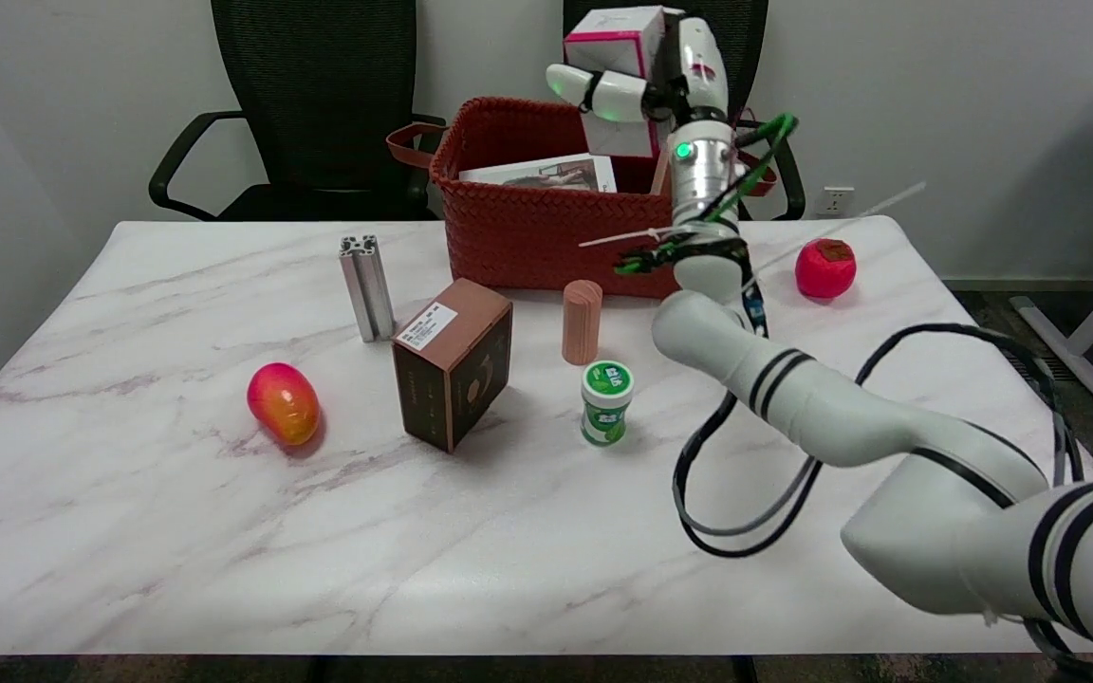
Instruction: Place the white paper box into the brown storage basket.
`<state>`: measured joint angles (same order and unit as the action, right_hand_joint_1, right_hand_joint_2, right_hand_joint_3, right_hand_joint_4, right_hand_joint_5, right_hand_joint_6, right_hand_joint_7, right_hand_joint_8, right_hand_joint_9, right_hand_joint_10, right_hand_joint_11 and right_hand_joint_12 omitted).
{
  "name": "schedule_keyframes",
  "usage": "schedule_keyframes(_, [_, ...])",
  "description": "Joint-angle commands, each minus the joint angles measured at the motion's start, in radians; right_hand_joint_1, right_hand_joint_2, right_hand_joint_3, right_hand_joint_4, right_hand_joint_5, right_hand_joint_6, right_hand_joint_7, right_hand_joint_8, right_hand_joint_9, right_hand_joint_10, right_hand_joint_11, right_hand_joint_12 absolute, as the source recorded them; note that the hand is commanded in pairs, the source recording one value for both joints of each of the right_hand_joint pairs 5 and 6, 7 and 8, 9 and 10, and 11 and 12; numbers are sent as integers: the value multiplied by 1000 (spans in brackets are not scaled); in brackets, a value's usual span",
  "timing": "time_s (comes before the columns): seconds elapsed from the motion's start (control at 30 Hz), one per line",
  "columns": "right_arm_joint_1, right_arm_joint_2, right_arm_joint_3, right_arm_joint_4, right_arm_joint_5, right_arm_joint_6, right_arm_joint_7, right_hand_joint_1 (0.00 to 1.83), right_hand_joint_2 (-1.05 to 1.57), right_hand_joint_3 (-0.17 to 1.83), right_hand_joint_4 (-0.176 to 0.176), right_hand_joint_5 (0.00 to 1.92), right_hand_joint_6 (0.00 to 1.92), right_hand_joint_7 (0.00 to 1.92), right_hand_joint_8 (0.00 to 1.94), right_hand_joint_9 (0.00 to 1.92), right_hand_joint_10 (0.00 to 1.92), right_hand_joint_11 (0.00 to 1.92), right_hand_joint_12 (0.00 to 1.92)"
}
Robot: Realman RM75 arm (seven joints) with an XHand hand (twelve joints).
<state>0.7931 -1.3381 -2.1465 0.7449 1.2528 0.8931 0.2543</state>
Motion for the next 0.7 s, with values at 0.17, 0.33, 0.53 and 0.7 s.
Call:
schedule_keyframes(0.17, [345, -158, -8, -514, -263, -275, -140, 1091, 536, 530, 0, 1284, 1284, 1393, 1393, 1173, 1173, 867, 867])
schedule_keyframes(0.33, [333, -145, -3, -516, -262, -311, -272, 1088, 534, 504, 0, 1247, 1247, 1375, 1375, 1158, 1158, 843, 843])
schedule_keyframes(0.53, [313, -114, 7, -520, -253, -362, -348, 1051, 495, 474, 0, 1151, 1151, 1341, 1341, 1128, 1128, 746, 746])
schedule_keyframes(0.7, [314, -109, 40, -547, -252, -396, -434, 1051, 486, 456, 0, 1125, 1125, 1330, 1330, 1118, 1118, 698, 698])
